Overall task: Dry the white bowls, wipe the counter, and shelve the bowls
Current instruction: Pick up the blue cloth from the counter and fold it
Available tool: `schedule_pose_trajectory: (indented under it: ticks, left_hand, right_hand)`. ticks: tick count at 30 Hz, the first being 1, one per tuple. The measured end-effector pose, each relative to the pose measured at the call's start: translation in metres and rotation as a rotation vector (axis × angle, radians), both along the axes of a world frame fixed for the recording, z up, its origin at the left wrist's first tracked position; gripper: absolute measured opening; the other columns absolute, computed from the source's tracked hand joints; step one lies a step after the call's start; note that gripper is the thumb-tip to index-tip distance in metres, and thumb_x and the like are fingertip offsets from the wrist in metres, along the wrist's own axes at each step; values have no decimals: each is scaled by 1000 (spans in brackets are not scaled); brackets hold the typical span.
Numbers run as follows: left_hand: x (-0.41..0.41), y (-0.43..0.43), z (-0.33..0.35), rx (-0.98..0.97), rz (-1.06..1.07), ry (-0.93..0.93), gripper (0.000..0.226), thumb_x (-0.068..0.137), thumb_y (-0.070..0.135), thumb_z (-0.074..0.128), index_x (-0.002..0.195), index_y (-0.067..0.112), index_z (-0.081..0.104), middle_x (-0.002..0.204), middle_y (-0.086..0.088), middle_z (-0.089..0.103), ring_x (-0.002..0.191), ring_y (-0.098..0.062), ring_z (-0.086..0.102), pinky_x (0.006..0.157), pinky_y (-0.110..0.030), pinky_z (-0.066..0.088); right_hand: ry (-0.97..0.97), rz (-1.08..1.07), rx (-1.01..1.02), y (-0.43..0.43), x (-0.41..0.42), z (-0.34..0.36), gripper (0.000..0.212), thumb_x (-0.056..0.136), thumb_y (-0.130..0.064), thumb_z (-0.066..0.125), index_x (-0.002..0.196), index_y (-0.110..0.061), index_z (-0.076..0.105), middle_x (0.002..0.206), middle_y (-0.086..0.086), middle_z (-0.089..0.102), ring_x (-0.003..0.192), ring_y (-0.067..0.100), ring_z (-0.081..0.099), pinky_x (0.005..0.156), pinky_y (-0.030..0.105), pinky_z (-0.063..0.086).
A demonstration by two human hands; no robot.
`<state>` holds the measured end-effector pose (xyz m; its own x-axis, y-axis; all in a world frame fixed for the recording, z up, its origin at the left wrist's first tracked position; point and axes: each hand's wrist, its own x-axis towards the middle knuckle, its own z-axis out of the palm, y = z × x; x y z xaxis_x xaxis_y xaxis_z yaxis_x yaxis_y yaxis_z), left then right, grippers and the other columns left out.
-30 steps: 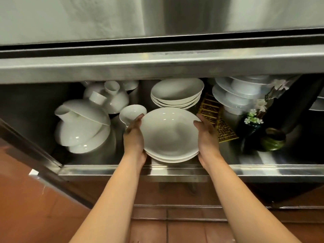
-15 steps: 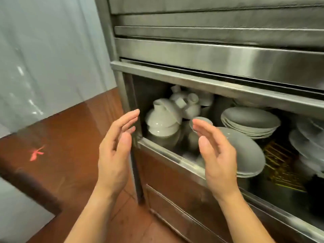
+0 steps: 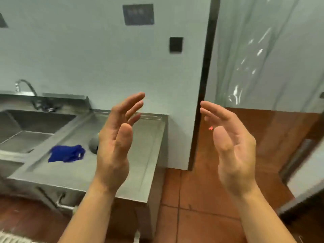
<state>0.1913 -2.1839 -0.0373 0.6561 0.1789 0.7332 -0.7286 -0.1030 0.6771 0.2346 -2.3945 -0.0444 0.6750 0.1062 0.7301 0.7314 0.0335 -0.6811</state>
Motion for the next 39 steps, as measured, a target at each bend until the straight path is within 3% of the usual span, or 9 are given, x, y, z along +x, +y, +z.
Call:
schedule_pose_trajectory:
  ticks: [7, 10, 15, 22, 29, 32, 34, 37, 39]
  left_hand:
    - [-42, 193, -13, -11, 249, 20, 62, 93, 75, 49, 141, 37, 57, 154, -2, 57, 146, -30, 51, 120, -56, 38]
    - [-48, 272, -20, 17, 316, 42, 61, 95, 75, 48, 141, 37, 57, 152, 0, 58, 144, -28, 52, 119, -53, 39]
    - [-24, 357, -30, 26, 305, 89, 64, 96, 74, 47, 142, 29, 54, 150, -2, 59, 142, -29, 54, 117, -48, 43]
    - [53, 460, -73, 20, 334, 169, 58, 94, 73, 51, 139, 37, 58, 147, 3, 63, 138, -30, 58, 114, -44, 46]
    - [137, 556, -158, 52, 422, 519, 64, 95, 73, 49, 142, 31, 56, 148, 11, 62, 131, -14, 65, 111, -39, 53]
    - [164, 591, -208, -4, 425, 660, 54, 99, 59, 51, 142, 27, 59, 144, 16, 64, 131, -13, 66, 108, -37, 54]
    - [182, 613, -243, -57, 426, 779, 46, 101, 51, 52, 141, 30, 60, 142, 21, 64, 132, -12, 64, 106, -31, 53]
    - [206, 645, -299, -102, 464, 931, 37, 105, 42, 57, 142, 36, 59, 140, 20, 63, 125, 4, 63, 91, -12, 53]
    - [223, 667, -337, -95, 471, 1042, 38, 104, 41, 61, 142, 37, 56, 143, 19, 60, 128, -4, 62, 98, -19, 53]
  right_hand:
    - [1, 228, 24, 205, 5, -6, 50, 93, -34, 51, 134, -7, 59, 135, 6, 65, 129, 22, 60, 108, 44, 48]
    - [26, 284, 27, 290, 10, -19, 51, 93, -35, 50, 134, -6, 58, 136, 7, 64, 130, 23, 59, 109, 44, 48]
    - [62, 280, 16, 379, 26, -32, 49, 94, -35, 50, 134, -7, 59, 135, 3, 65, 129, 20, 60, 108, 40, 49]
    - [169, 309, 12, 491, 103, -76, 48, 94, -32, 52, 134, -5, 59, 132, 6, 66, 127, 21, 62, 106, 36, 49]
    - [412, 234, -53, 596, 191, -175, 37, 94, -35, 59, 129, -25, 63, 127, -3, 70, 122, 18, 64, 104, 41, 52]
    - [519, 194, -142, 628, 214, -226, 34, 92, -38, 63, 126, -36, 64, 124, -7, 70, 120, 16, 65, 103, 42, 53]
    - [589, 140, -218, 646, 227, -259, 34, 90, -40, 64, 124, -40, 64, 123, -12, 69, 120, 11, 64, 102, 34, 52]
    - [622, 37, -372, 672, 247, -307, 33, 90, -36, 66, 124, -38, 65, 125, -20, 65, 121, -2, 59, 103, 19, 47]
    - [625, -45, -494, 691, 259, -338, 33, 92, -27, 68, 125, -33, 66, 130, -17, 63, 122, -12, 52, 107, 11, 39]
